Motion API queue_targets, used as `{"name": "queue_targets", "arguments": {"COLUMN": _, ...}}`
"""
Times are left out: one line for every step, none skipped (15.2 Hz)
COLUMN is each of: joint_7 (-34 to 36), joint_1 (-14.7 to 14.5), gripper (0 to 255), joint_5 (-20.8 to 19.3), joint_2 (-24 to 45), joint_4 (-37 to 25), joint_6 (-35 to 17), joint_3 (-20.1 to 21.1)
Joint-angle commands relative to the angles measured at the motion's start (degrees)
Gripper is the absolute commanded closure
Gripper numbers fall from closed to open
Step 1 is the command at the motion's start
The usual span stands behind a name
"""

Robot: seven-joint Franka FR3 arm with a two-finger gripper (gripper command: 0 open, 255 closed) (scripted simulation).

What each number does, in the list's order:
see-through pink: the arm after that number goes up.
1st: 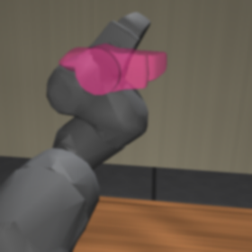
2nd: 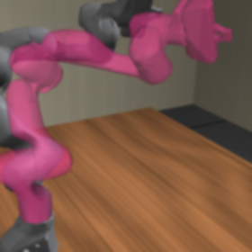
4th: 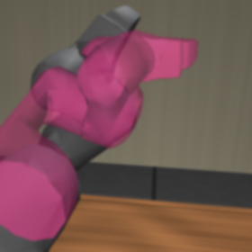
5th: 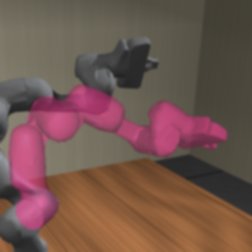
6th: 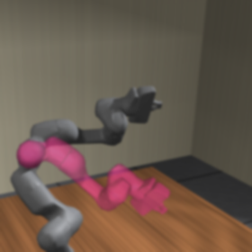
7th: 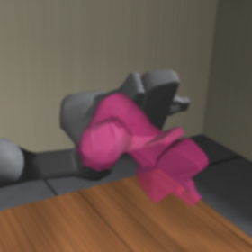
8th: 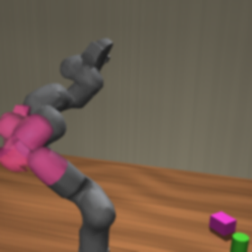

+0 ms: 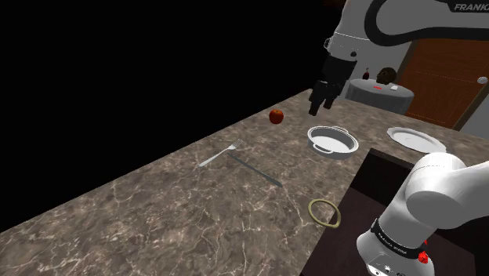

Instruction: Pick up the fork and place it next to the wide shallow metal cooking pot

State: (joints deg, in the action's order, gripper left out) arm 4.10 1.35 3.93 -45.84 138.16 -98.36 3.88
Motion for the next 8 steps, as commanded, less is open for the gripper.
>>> {"name": "queue_targets", "arguments": {"joint_7": 0.00, "joint_1": 0.00, "gripper": 0, "joint_5": 0.00, "joint_2": 0.00, "joint_4": 0.00, "joint_6": 0.00, "joint_3": 0.00}}
{"name": "queue_targets", "arguments": {"joint_7": -2.75, "joint_1": -0.52, "gripper": 0, "joint_5": -0.61, "joint_2": 2.06, "joint_4": -0.27, "joint_6": -1.53, "joint_3": -0.79}}
{"name": "queue_targets", "arguments": {"joint_7": -5.46, "joint_1": -1.09, "gripper": 0, "joint_5": -1.20, "joint_2": 4.19, "joint_4": -0.65, "joint_6": -3.02, "joint_3": -1.56}}
{"name": "queue_targets", "arguments": {"joint_7": -8.14, "joint_1": -1.65, "gripper": 0, "joint_5": -1.73, "joint_2": 6.37, "joint_4": -1.14, "joint_6": -4.46, "joint_3": -2.30}}
{"name": "queue_targets", "arguments": {"joint_7": -10.79, "joint_1": -2.21, "gripper": 0, "joint_5": -2.21, "joint_2": 8.59, "joint_4": -1.72, "joint_6": -5.86, "joint_3": -2.98}}
{"name": "queue_targets", "arguments": {"joint_7": -13.43, "joint_1": -2.77, "gripper": 0, "joint_5": -2.63, "joint_2": 10.85, "joint_4": -2.40, "joint_6": -7.20, "joint_3": -3.61}}
{"name": "queue_targets", "arguments": {"joint_7": -16.02, "joint_1": -3.37, "gripper": 0, "joint_5": -3.02, "joint_2": 13.14, "joint_4": -3.17, "joint_6": -8.48, "joint_3": -4.23}}
{"name": "queue_targets", "arguments": {"joint_7": -18.59, "joint_1": -3.94, "gripper": 0, "joint_5": -3.35, "joint_2": 15.45, "joint_4": -4.02, "joint_6": -9.70, "joint_3": -4.79}}
